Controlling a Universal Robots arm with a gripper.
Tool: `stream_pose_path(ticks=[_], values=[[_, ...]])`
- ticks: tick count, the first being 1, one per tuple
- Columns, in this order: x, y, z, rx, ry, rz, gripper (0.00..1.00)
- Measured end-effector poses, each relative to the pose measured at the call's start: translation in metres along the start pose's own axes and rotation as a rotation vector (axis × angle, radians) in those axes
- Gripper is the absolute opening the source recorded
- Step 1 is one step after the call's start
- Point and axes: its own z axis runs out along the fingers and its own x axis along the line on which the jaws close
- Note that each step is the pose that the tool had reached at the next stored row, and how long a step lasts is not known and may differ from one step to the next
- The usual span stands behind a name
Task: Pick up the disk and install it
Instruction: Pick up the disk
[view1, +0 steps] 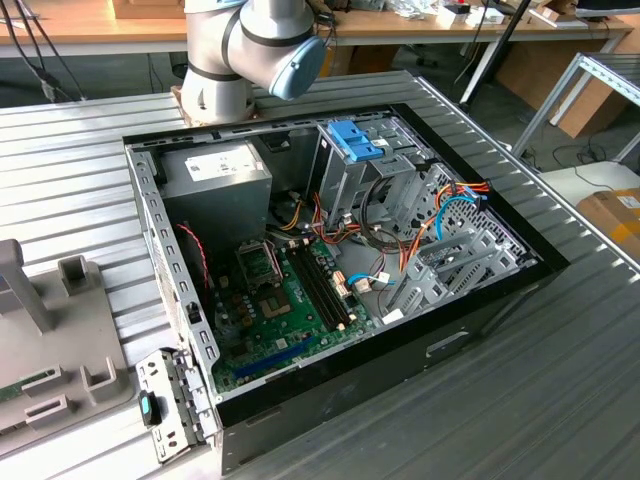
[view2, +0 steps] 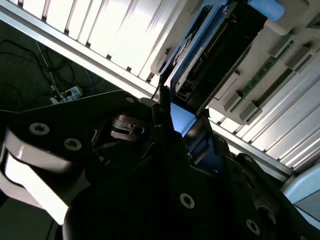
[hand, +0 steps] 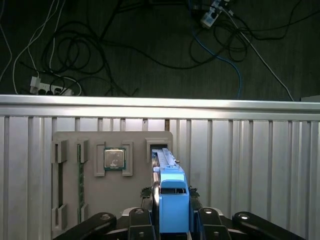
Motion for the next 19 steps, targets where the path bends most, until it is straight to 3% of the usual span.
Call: stream_pose_path(ticks=[5,11,16,18,19], values=[[-0.0013,0.0004,-0.0221,0.0001,-0.0001,0.000,0.36],[-0.0014,0.0004,-0.0230,0.0002,-0.0002,0.000,0.36],[-0.0019,0.0005,-0.0328,0.0001,-0.0001,0.000,0.36],[-0.0024,0.0007,-0.0399,0.0001,-0.0001,0.000,0.36],[-0.0024,0.0006,-0.0400,0.0002,-0.0002,0.000,0.36]])
